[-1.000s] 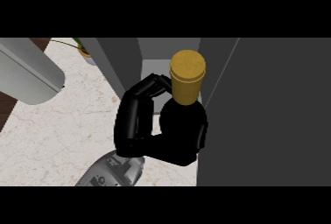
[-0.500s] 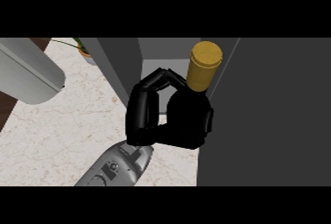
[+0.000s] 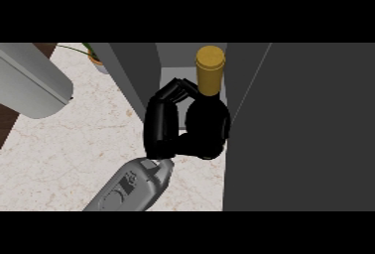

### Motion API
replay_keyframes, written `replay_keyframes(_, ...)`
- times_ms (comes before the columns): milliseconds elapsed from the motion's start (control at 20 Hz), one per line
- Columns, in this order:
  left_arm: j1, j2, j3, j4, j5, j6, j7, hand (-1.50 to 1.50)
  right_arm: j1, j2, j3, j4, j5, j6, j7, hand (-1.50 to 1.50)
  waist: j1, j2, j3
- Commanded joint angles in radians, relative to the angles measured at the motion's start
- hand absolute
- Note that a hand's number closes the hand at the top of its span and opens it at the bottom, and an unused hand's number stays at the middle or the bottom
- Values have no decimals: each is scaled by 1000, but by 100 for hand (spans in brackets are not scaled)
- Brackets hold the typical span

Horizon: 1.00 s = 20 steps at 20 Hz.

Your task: Pick up the wine, place it into the cabinet and close the cabinet

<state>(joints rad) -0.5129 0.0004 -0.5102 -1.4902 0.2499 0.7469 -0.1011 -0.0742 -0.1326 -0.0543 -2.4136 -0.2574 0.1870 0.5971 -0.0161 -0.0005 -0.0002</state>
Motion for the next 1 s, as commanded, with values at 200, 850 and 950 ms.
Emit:
replay_keyframes(200, -27, 0, -31, 106, -15, 40, -46, 150, 97, 25, 17, -147, -62, 4, 6, -150, 4, -2, 1)
replay_keyframes(850, -42, 0, 62, 336, 67, -13, -269, 150, 45, -13, -52, -97, -119, 23, 0, -150, 2, 0, 0)
replay_keyframes(950, -6, 0, 63, 320, 84, -33, -311, 150, 8, 11, -13, -81, -74, -5, 2, -150, 5, 1, 0)
